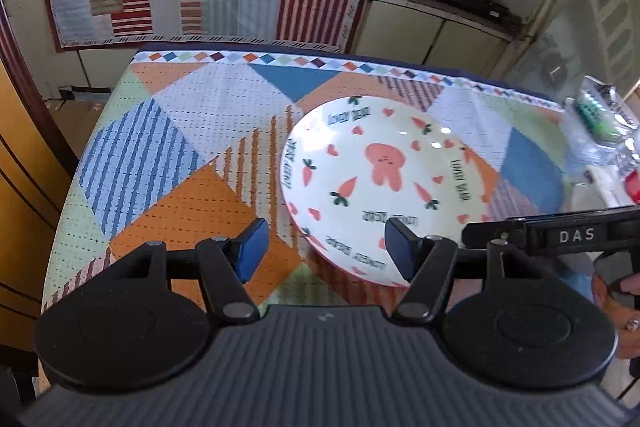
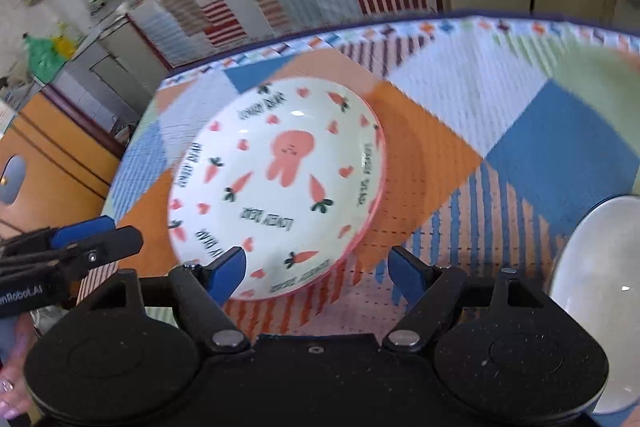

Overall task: Organize plates and bowls
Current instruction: 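Grasp the Lovely Bear plate rim with the right gripper and lift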

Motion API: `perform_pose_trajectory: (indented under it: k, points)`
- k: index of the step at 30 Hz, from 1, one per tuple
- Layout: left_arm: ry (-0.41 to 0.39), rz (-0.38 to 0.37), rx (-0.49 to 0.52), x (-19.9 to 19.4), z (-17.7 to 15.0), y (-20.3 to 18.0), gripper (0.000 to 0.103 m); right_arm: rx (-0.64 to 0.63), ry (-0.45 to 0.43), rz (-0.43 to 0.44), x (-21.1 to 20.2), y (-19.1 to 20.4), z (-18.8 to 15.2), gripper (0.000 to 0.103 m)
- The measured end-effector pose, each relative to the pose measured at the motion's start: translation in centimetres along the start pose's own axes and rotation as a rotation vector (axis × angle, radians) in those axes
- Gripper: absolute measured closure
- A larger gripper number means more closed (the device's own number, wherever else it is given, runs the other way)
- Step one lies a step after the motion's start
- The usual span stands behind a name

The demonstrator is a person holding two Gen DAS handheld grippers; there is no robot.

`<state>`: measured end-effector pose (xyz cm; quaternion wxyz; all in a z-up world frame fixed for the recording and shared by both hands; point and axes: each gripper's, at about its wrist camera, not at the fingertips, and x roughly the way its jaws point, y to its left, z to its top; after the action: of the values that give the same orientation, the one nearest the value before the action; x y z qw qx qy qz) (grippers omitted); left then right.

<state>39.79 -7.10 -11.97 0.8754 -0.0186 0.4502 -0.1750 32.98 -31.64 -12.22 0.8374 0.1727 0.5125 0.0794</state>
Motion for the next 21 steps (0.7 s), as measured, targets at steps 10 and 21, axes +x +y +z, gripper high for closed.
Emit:
perform_pose_trajectory:
  k: [10,21]
  points:
    - [0.061,0.089,0.032,4.8,-0.2,0.8,0.059,0.038,-0.054,-0.001,3.1,-1.2,-0.1,0.053]
    - [0.043,-0.038,-0.098,6.6,-1.0,1.3,0.084,0.191,-0.117,0.07,3.6,-3.6,-0.6,0.087]
